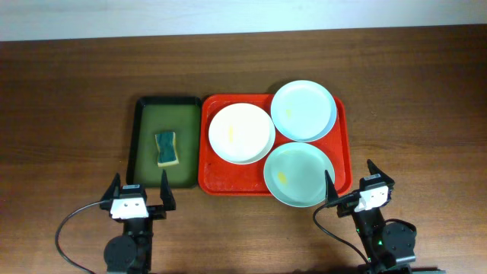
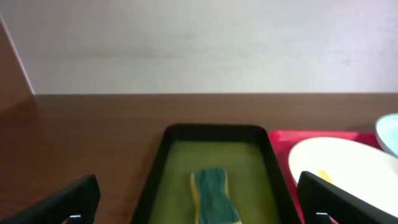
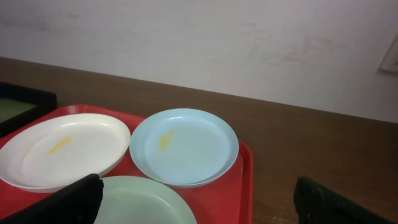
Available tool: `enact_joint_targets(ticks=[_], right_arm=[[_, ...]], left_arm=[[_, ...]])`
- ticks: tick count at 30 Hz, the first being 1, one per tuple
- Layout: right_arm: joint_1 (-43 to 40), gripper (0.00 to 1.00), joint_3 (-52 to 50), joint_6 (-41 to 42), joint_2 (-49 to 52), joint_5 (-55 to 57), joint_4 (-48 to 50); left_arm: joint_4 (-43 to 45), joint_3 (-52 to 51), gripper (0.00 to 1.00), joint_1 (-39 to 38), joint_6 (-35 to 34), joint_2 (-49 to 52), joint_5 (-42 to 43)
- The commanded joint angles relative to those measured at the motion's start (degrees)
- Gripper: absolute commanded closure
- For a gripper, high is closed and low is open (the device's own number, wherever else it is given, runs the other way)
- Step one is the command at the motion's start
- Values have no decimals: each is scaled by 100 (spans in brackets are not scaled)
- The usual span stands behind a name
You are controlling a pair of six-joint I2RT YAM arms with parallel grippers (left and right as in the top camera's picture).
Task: Clean dirty plates on tray and stack at the side
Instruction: 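Reach left gripper to the sponge and right gripper to the white plate rim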
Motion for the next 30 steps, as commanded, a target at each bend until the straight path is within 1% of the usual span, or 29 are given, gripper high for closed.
enact_joint_targets(ticks=[1, 6, 8, 9, 10, 12, 14, 15, 17, 18, 19, 20, 21, 23, 24, 27, 28, 29, 30], right_arm=[[-4, 1, -31, -39, -7, -70, -24], [-4, 1, -31, -39, -7, -70, -24], [-4, 1, -31, -39, -7, -70, -24], [-4, 1, -31, -39, -7, -70, -24], [-4, 1, -31, -39, -7, -70, -24], [-2, 1, -31, -39, -7, -70, -24], [-4, 1, -31, -39, -7, -70, -24], [-2, 1, -31, -39, -7, -70, -24], [-2, 2, -31, -39, -7, -70, -24], [-4, 1, -31, -39, -7, -70, -24], [-4, 2, -31, -39, -7, -70, -24], [-2, 1, -31, -39, -7, -70, -24], [-2, 1, -31, -39, -7, -70, -24], [-2, 1, -31, -39, -7, -70, -24], [-2, 1, -31, -39, -7, -70, -24], [-4, 1, -31, -39, -7, -70, -24], [-2, 1, -31, -39, -7, -70, -24], [-4, 1, -31, -39, -7, -70, -24], [-2, 1, -31, -39, -7, -70, -24]], left_arm=[[-125, -4, 1, -17, 83, -28, 293], [-35, -4, 1, -17, 85, -28, 299], [417, 20, 1, -17, 85, -28, 299], [396, 195, 1, -17, 85, -28, 315], [133, 452, 1, -17, 85, -28, 433], [-929, 1285, 1, -17, 87, 66, 503], [-1731, 2341, 1, -17, 87, 518, 555], [-1956, 2758, 1, -17, 87, 787, 621], [-2446, 3648, 0, -17, 90, 1554, 896], [-2855, 4210, 1, -17, 92, 2120, 1014], [-3394, 4861, 1, -17, 96, 2813, 1150], [-4015, 5534, 1, -17, 262, 3560, 1351], [-4870, 6325, 1, -17, 463, 4498, 1552], [-5969, 7331, 1, -17, 457, 5858, 1552], [-6328, 7584, 1, -17, 452, 6352, 1615], [-6426, 7672, 1, -17, 452, 7106, 2059], [-6395, 7672, 24, -17, 452, 7287, 2037], [-6376, 7672, 83, -17, 450, 7405, 2037], [-6373, 7672, 100, -17, 142, 7602, 1858]])
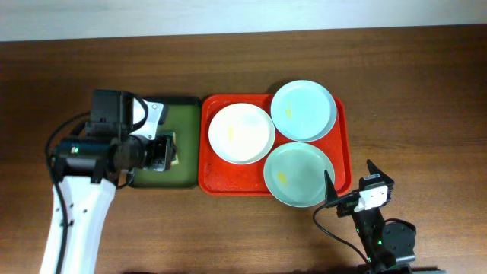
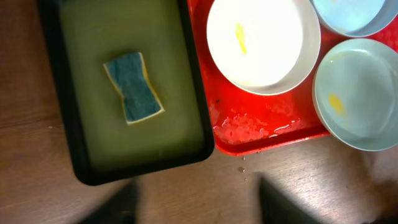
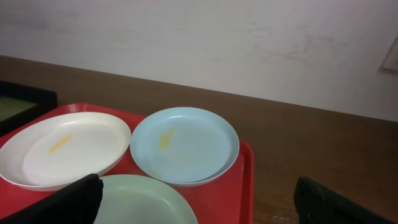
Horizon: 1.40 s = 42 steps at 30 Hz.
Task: Clean dirty plates on tray and stack at the side
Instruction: 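Reach left gripper to the sponge and right gripper to the white plate rim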
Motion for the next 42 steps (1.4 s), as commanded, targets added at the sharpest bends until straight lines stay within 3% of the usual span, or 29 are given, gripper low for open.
enact_joint_targets(ticks=[1, 6, 7, 8, 9, 10, 11, 12, 13, 16, 19, 22, 26, 29, 31, 32, 34, 37, 42], right_arm=[[-7, 1, -28, -39, -39, -72, -24], [-7, 1, -28, -42, -39, -72, -17], [-2, 1, -28, -39, -39, -76, -20], [-2, 1, -28, -39, -39, -76, -20], [-2, 1, -28, -39, -39, -76, -20], [-2, 1, -28, -39, -39, -92, -20], [-2, 1, -28, -35, -39, -385, 11], [-2, 1, -28, -37, -39, -1093, 68], [-2, 1, -28, -37, -39, -1552, 90], [-4, 1, 605, 1019, 59, -1469, -693], [-4, 1, 2074, 1014, 881, -1073, -1589], [-2, 1, 4979, 994, 3469, -986, -3637], [-2, 1, 6931, 1001, 5888, -1128, -5517], [-2, 1, 7077, 1016, 7440, -2367, -5549], [-2, 52, 7077, 1335, 8393, -2549, -4931], [0, 64, 7077, 1532, 8690, -2511, -4666], [35, 66, 7077, 1902, 9165, -2017, -4087], [455, 55, 7077, 2116, 9652, -1416, -3383], [1532, 59, 7077, 2415, 10443, 151, -2448]], left_arm=[[28, 131, 100, -13, -452, 372, -264], [175, 98, 98, 0, -831, 876, -511], [282, 98, 77, 28, -833, 927, -507], [361, 98, 76, 66, -861, 946, -507], [446, 98, 59, 81, -940, 946, -503], [509, 98, 50, 79, -940, 946, -483], [592, 98, 18, 79, -944, 946, -431], [579, 94, 1, 79, -942, 946, -369], [575, 90, 1, 79, -942, 946, -306], [616, 87, 0, 74, -942, 946, -297], [638, 87, 22, 74, -942, 946, -337], [675, 87, 29, 74, -1276, 946, -651], [721, 72, 34, 74, -1493, 949, -894], [1019, -195, 35, 74, -1493, 975, -892], [1268, -323, 38, 74, -1491, 1241, -892], [1364, -372, 39, 74, -1493, 1386, -894], [1517, -391, 40, 74, -1491, 1784, -896], [1770, -391, 39, 74, -1491, 2339, -898], [1926, -391, 39, 74, -1491, 2629, -938]])
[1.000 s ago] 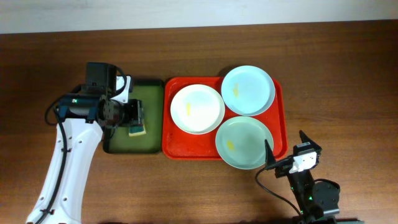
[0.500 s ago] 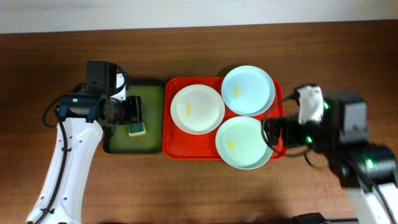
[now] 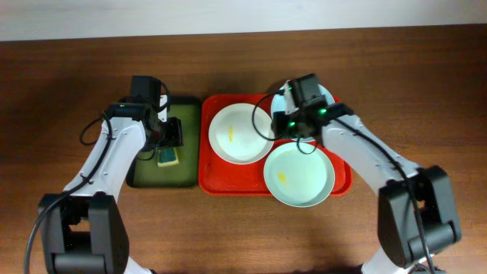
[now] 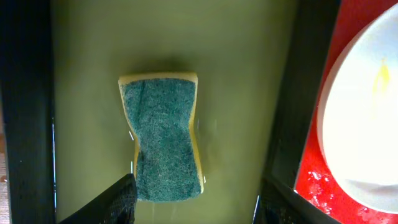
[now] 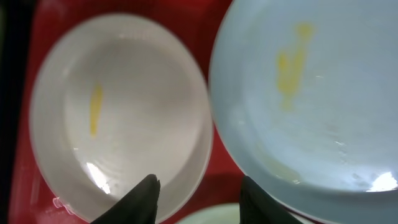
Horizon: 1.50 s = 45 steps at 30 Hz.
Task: Clean dirty plates on tray and stack at the side
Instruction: 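Reach left gripper to the sponge and right gripper to the white plate rim, then grasp the sponge with the left gripper and lift it from the water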
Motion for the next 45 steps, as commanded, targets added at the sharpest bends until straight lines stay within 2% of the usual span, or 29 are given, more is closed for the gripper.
enact_joint_targets(ticks=[1, 4, 5, 7, 8, 11, 13, 19, 20, 21, 22, 24, 25, 26, 29, 30, 34, 37, 44, 45], right_arm=[[293, 64, 66, 227, 330, 614, 225], [374, 69, 66, 225, 568, 765, 299], [374, 76, 63, 225, 660, 767, 330], [409, 79, 61, 247, 763, 763, 337], [413, 87, 61, 374, 763, 761, 337], [413, 87, 59, 483, 763, 763, 254], [424, 94, 59, 487, 763, 636, 208], [645, 96, 59, 894, 763, 0, 50], [643, 87, 59, 927, 763, 9, -13], [595, 64, 61, 927, 763, 116, -22], [511, 61, 61, 927, 763, 179, 79], [404, 65, 59, 905, 763, 199, 190], [411, 78, 59, 905, 763, 199, 203], [415, 85, 59, 905, 763, 201, 203], [417, 84, 59, 710, 765, 201, 256], [415, 80, 59, 708, 765, 201, 269], [529, 81, 59, 450, 767, 205, 313], [612, 91, 57, 452, 769, 643, 282], [610, 92, 55, 452, 1003, 636, 337], [605, 96, 61, 452, 990, 638, 352]], left_arm=[[11, -44, 38, 24, -52, 50, -59], [9, -44, 38, 24, -50, 50, -59], [9, -44, 38, 24, -50, 50, -59], [9, -44, 38, 24, -52, 50, -59], [9, -44, 38, 24, -52, 50, -59], [7, -44, 38, 24, -52, 50, -59], [7, -44, 37, 24, -50, 50, -59], [-13, -44, 36, 24, -52, 50, -59], [-13, -44, 36, 24, -52, 50, -59], [-13, -44, 36, 24, -50, 50, -59], [-13, -44, 37, 24, -52, 50, -59], [-13, -44, 36, 24, -50, 50, -59], [-11, -44, 36, 24, -50, 50, -59], [-11, -44, 36, 24, -50, 50, -59], [-11, -44, 37, 24, -50, 50, -59], [-11, -44, 37, 24, -50, 50, -59], [-11, -44, 37, 24, -52, 50, -59], [-13, -44, 37, 24, -50, 50, -59], [-13, -44, 37, 24, -50, 50, -59], [-13, -44, 37, 24, -50, 50, -59]])
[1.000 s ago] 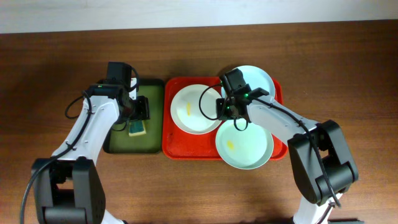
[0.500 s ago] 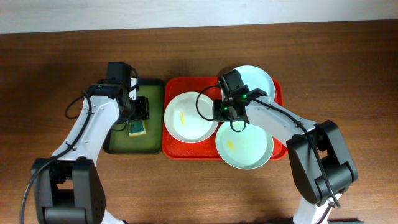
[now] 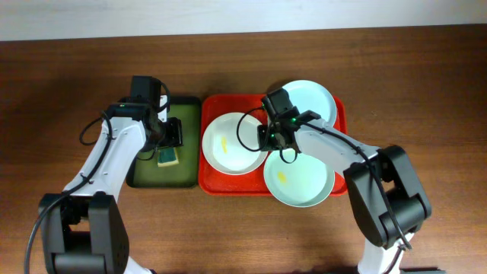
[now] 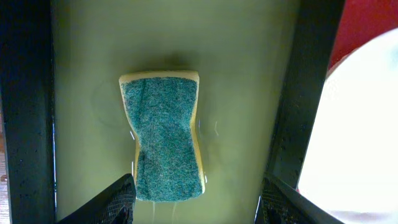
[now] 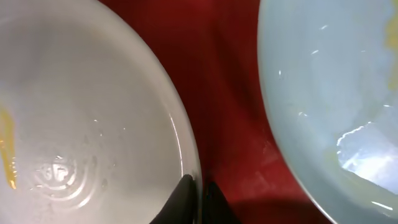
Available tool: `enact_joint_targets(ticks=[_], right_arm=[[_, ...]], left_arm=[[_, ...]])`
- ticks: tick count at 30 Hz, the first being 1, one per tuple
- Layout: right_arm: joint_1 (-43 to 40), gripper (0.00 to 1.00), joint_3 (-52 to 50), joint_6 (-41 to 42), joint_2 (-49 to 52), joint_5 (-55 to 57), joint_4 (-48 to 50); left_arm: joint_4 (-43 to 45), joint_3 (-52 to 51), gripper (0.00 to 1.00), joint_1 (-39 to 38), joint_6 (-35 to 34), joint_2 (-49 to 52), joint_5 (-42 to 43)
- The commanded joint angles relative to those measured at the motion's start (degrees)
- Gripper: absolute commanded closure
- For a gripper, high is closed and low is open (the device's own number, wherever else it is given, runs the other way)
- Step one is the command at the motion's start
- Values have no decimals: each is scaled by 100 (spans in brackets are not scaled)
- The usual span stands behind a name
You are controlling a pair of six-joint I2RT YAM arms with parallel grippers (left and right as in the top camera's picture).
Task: Clean dirty plates on tray and stack at the side
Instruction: 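Grasp the sponge with the left gripper and lift it from the water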
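Note:
Three dirty plates lie on the red tray (image 3: pixel 228 181), each with a yellow smear. The white plate (image 3: pixel 228 144) reaches over the tray's left edge. My right gripper (image 5: pixel 198 194) is shut on its right rim, one finger inside and one outside. The pale blue plate (image 3: pixel 312 95) is at the back right and the pale green plate (image 3: pixel 298 179) at the front right. A green-and-yellow sponge (image 4: pixel 163 143) lies in the black tray (image 3: pixel 144 179) of greenish liquid. My left gripper (image 4: pixel 198 186) hangs open just above the sponge's near end.
The black tray stands directly left of the red tray, their walls touching. Brown wooden table (image 3: pixel 411 114) surrounds both, with bare wood to the right of the red tray and along the front. A white wall edge runs along the back.
My right gripper, open above the gap between the white and blue plates, is now shut on the white plate's right rim. The plate has shifted left toward the black tray. The left gripper stays put.
Both arms were parked at the table's front edge. Then the left arm was high over the black tray, the right still parked. Later the left gripper hung open low over the sponge and the right open over the plates. Now the right grips the white plate.

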Motion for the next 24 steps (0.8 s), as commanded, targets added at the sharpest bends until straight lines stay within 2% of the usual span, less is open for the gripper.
enact_joint_targets(ticks=[1, 2, 3, 4, 8, 10, 13, 16, 18, 21, 22, 24], right_arm=[[7, 96, 79, -52, 20, 146, 15], [-31, 96, 79, -31, -94, 153, -9], [-28, 96, 79, -31, -195, 155, -26], [-17, 96, 79, -31, -214, 153, -46], [-17, 96, 76, -33, -212, 155, -170], [-17, 96, 76, -33, -212, 155, -173], [-17, 96, 76, -33, -212, 155, -173], [-17, 96, 76, -33, -212, 155, -175], [-17, 96, 76, -33, -212, 157, -219], [-17, 95, 76, -35, -212, 157, -216], [-17, 95, 76, -35, -212, 157, -216], [-17, 94, 76, -33, -212, 157, -216]], left_arm=[[-7, -39, 39, 24, -50, 31, -39], [-7, -39, 48, 24, -50, 31, -39], [-13, -39, 63, 24, -50, 31, -37], [-52, -50, 71, 24, -50, 31, -37], [-70, -251, 68, 24, -52, 111, -70], [26, -254, 63, 24, -63, 332, -293], [157, -254, 61, 24, -275, 678, -295], [339, -245, 66, 33, -297, 741, -295], [332, -177, 58, 114, -337, 741, -293], [293, -87, 61, 188, -337, 741, -291], [291, -87, 66, 192, -337, 741, -293], [293, -74, 66, 192, -337, 741, -289]])
